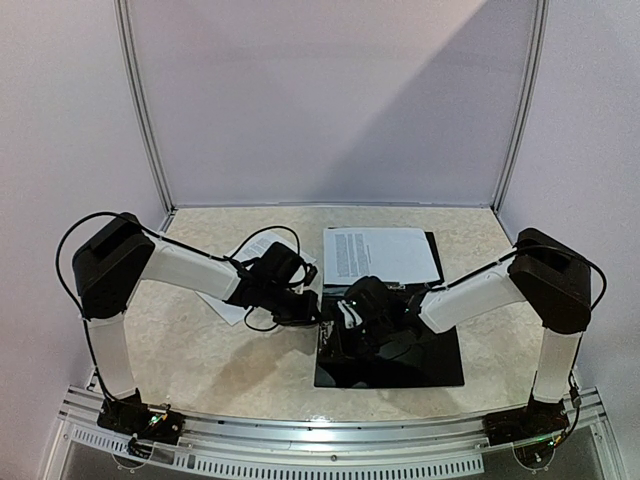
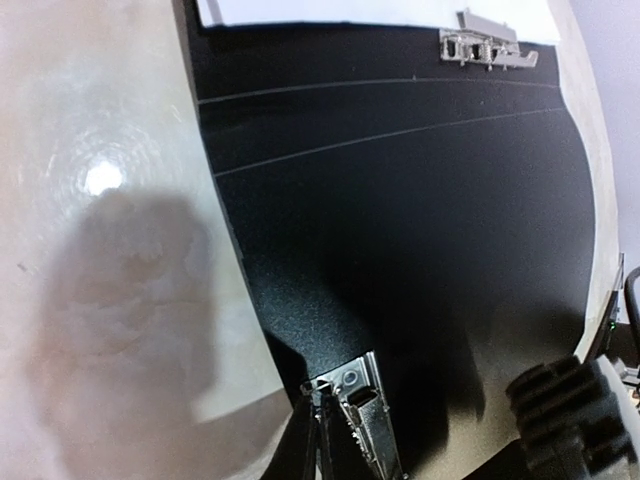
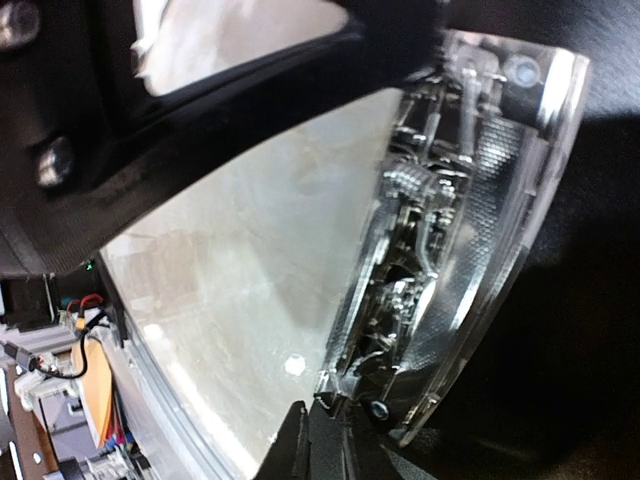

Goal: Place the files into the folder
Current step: Open the spring clip on the folder with some files.

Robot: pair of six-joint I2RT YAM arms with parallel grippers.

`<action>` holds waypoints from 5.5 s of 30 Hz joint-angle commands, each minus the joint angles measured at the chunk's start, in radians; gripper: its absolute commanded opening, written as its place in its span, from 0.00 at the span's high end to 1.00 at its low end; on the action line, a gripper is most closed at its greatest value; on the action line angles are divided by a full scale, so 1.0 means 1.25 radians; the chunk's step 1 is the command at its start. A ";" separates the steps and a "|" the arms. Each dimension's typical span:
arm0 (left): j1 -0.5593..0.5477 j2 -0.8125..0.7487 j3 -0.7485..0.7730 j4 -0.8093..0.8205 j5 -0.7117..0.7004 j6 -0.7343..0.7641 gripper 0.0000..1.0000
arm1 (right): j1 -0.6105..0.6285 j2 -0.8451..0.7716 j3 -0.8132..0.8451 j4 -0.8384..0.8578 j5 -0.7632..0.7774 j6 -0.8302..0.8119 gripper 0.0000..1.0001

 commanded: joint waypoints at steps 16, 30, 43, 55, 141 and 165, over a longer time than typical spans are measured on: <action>0.006 0.049 -0.024 -0.052 0.003 -0.003 1.00 | -0.010 -0.027 -0.066 0.035 0.042 0.054 0.88; 0.010 0.050 -0.025 -0.054 -0.003 -0.011 1.00 | -0.007 -0.032 -0.046 0.037 0.027 0.045 0.89; 0.010 0.058 -0.026 -0.053 0.003 -0.011 1.00 | -0.005 -0.044 -0.022 0.047 0.037 0.019 0.91; 0.010 0.056 -0.027 -0.054 0.005 -0.010 1.00 | -0.006 0.014 0.006 -0.027 0.048 0.036 0.89; 0.006 0.038 -0.090 0.003 0.014 0.010 1.00 | -0.041 -0.138 0.019 -0.339 0.200 0.023 0.95; -0.006 -0.032 -0.005 -0.104 -0.087 0.050 0.73 | -0.011 -0.283 -0.034 -0.317 0.204 -0.126 0.67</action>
